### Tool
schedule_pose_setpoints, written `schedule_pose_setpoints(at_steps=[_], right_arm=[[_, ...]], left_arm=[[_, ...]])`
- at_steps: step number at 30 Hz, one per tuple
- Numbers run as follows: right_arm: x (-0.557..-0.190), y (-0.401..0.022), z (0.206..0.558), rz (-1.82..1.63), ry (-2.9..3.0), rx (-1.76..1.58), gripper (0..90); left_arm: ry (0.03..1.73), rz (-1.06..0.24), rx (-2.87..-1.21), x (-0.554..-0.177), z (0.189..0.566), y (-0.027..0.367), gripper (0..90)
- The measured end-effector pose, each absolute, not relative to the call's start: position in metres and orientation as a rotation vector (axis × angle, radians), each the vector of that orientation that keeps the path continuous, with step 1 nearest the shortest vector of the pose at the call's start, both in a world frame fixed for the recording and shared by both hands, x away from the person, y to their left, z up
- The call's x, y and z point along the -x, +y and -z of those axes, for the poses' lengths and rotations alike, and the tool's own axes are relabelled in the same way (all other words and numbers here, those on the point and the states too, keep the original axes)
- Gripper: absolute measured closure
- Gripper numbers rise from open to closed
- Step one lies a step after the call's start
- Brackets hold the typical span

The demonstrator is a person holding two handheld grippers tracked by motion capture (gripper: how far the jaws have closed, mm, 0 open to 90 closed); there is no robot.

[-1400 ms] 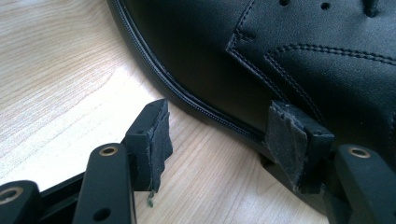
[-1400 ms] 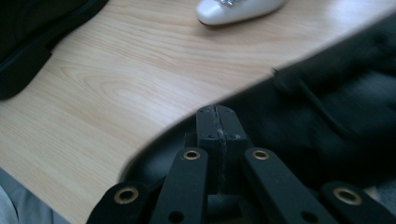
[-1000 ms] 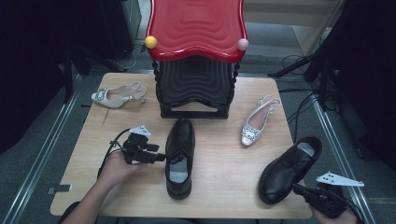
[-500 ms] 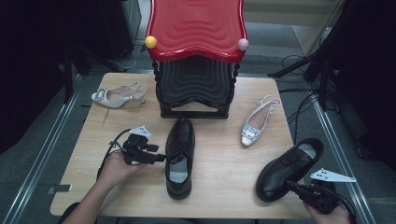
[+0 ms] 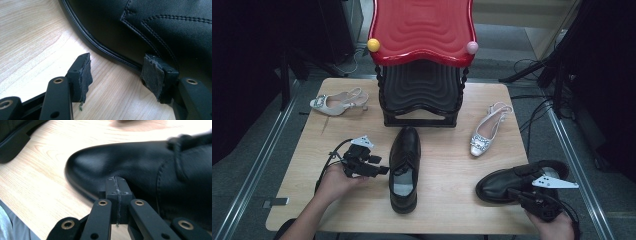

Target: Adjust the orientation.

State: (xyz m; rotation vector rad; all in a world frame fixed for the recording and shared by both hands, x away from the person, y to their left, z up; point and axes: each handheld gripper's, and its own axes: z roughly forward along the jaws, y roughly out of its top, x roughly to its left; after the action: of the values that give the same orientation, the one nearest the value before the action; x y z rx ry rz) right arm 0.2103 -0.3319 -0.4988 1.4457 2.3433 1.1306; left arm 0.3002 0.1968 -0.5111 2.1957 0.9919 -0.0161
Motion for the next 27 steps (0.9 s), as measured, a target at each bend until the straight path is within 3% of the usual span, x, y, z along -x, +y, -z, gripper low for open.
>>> schedule_pose_setpoints(at_steps=[13,27], right_arm=[[-0.223,-0.294,0.501,-1.066,2.426,-1.357,90.0],[-0.22,-0.35,0.454,-1.157,2.153,-1.488,90.0]], left_arm=[[0.986,0.02,-2.206,-0.299,0.512,0.195,40.3],[0.988,0.022,-2.208,-0.299,0.512,0.196,40.4]])
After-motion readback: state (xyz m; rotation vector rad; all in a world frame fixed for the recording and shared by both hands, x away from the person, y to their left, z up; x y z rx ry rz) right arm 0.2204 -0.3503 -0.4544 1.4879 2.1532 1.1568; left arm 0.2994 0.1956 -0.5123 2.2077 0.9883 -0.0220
